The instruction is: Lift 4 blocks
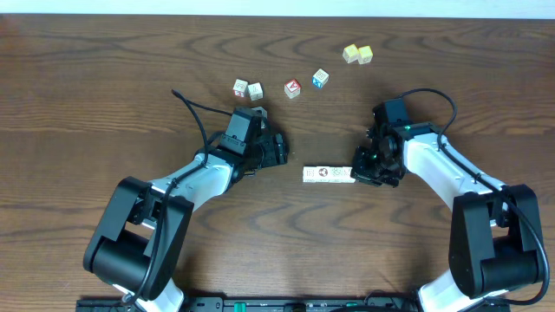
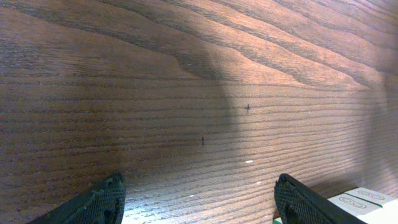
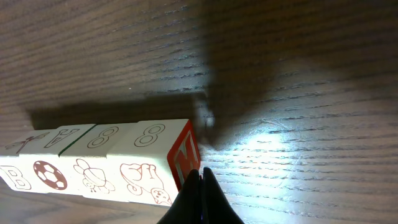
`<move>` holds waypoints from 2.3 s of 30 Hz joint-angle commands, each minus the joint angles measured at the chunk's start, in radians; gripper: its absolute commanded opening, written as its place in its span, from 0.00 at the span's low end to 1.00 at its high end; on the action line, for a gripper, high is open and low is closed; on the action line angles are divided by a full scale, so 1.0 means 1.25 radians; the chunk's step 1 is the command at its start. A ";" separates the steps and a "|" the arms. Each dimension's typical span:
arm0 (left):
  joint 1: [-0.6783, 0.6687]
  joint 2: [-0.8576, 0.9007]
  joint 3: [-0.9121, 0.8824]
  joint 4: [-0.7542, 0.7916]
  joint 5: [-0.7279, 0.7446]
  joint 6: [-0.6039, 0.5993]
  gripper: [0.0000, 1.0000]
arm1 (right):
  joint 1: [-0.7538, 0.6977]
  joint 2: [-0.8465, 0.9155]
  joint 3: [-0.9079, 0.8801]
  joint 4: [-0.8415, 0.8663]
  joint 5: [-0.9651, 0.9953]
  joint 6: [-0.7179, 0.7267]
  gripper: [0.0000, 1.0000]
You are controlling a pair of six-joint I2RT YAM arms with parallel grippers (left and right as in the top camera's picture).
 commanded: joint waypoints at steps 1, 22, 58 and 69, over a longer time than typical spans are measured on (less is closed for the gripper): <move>0.002 -0.013 0.000 -0.006 -0.016 0.005 0.77 | 0.007 0.007 -0.004 -0.004 -0.006 -0.012 0.01; 0.002 -0.013 0.000 -0.018 -0.017 0.005 0.79 | -0.217 0.007 0.011 -0.058 0.009 -0.047 0.66; 0.002 -0.013 0.000 -0.017 -0.017 0.005 0.90 | -0.277 0.007 0.011 0.148 0.096 -0.038 0.99; 0.002 -0.013 0.000 -0.017 -0.017 0.005 0.90 | -0.275 0.007 0.011 0.156 0.082 -0.005 0.99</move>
